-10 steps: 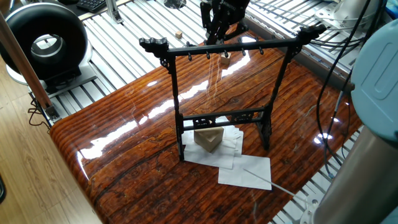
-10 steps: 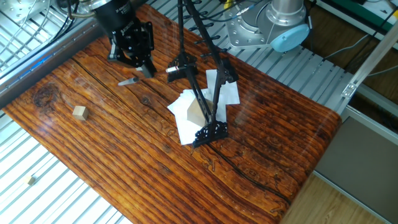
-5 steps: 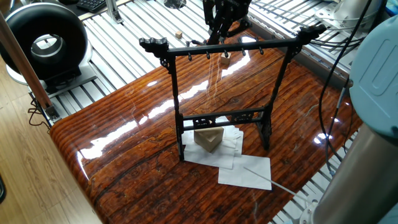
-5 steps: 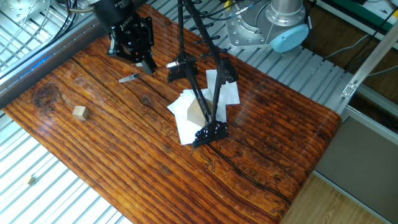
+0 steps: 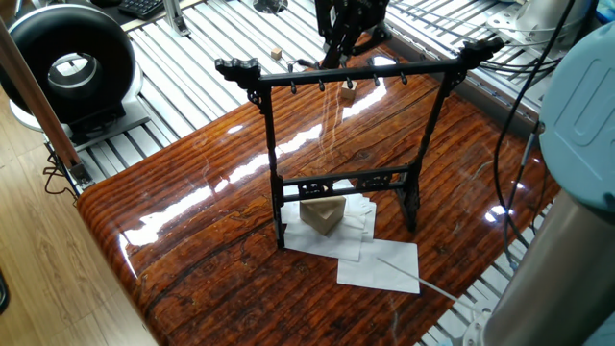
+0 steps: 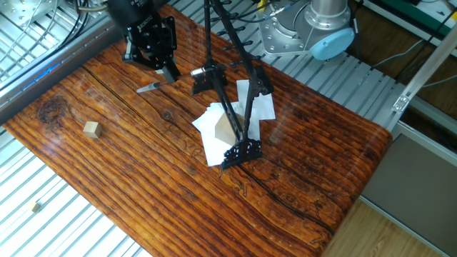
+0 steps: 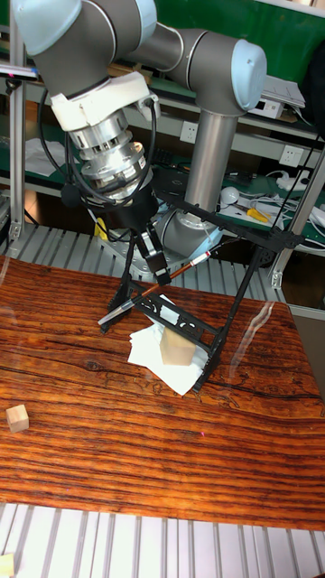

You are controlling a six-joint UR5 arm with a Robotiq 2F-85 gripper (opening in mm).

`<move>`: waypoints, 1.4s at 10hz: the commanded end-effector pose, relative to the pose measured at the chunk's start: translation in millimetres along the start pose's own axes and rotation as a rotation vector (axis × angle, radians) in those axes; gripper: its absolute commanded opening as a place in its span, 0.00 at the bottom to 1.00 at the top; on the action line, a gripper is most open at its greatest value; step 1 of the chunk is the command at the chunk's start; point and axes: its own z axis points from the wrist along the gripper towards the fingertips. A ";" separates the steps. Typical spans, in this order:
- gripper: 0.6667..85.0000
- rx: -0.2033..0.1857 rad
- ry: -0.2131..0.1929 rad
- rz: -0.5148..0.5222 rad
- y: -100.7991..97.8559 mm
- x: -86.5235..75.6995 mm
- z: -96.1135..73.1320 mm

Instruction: Place the brush on the pen rack

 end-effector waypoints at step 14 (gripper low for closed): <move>0.00 0.003 -0.009 0.001 -0.4 -4.9 -8.3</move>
